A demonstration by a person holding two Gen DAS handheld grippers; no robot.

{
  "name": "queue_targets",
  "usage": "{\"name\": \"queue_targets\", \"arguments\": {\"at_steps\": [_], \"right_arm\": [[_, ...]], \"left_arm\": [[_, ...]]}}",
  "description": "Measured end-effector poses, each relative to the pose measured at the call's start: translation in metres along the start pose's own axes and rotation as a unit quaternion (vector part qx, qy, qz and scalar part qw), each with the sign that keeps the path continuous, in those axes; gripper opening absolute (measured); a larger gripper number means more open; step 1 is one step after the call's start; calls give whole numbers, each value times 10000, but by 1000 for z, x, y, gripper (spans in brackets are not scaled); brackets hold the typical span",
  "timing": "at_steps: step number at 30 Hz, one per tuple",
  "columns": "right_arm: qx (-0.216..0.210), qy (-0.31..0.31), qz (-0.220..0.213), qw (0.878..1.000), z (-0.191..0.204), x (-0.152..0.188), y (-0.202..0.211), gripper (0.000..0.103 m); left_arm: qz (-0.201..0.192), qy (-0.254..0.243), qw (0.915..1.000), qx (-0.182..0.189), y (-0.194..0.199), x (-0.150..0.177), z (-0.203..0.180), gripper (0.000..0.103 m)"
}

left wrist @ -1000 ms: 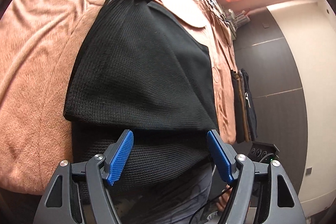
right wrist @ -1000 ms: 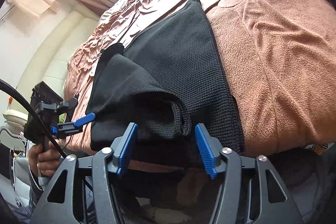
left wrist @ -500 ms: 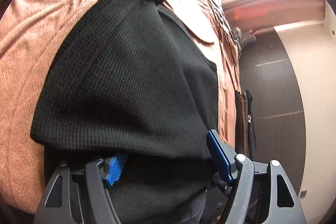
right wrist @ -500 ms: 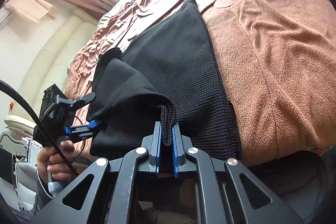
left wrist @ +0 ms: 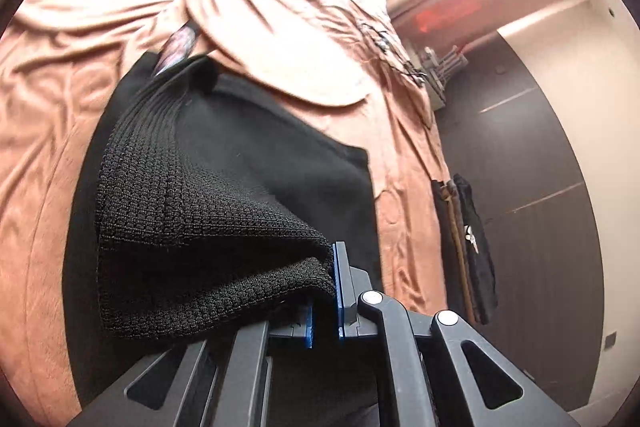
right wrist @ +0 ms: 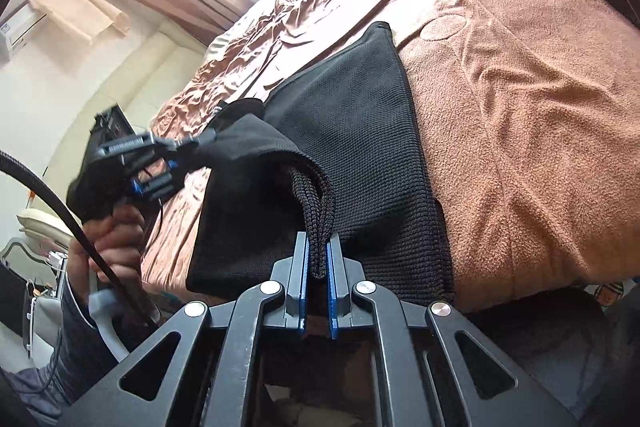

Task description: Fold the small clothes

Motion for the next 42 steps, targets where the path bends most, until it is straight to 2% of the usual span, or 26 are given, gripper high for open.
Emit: {"name": "queue_targets", "arguments": {"at_steps": [11, 19, 27, 34, 36, 37, 39, 41, 42], "right_arm": [[31, -44, -112, 9999, -11, 1, 15, 4], [200, -145, -68, 9997, -25, 0, 19, 4], [228, -191, -21, 9996, -32, 4, 23, 4], [314, -236, -37, 9992, -35, 2, 27, 4], [362, -277, 7, 9990, -38, 2, 24, 4], [374, -325, 48, 9988, -40, 3, 22, 4], [386, -355, 80, 9986, -42, 5, 21, 4], [387, -339, 68, 9987, -41, 6, 23, 4], [401, -321, 62, 9987, -40, 6, 24, 4]], "left_arm": [[372, -900, 9950, -218, -40, -36, -47, 7], [778, -1364, 9868, -397, -85, -42, -64, 7], [1095, -1437, 9827, -403, -118, -43, -68, 6], [1263, -1396, 9815, -356, -138, -42, -68, 6], [1266, -1327, 9827, -246, -143, -44, -69, 6], [1261, -1284, 9834, -214, -144, -46, -69, 9], [1211, -1195, 9853, -157, -141, -50, -68, 22], [1019, -1188, 9876, -145, -132, -54, -67, 53], [921, -1210, 9882, -194, -127, -56, -66, 58]]}}
Point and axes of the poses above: each gripper's, at about its wrist camera, not at the fingertips, and y roughly against the way its jaws point, z to its left, x to its underside, the point moved 6 cm from there along -y, roughly the way its jaws point, and after that the axes turned 15 degrees about -y, right-handed, at the moved point
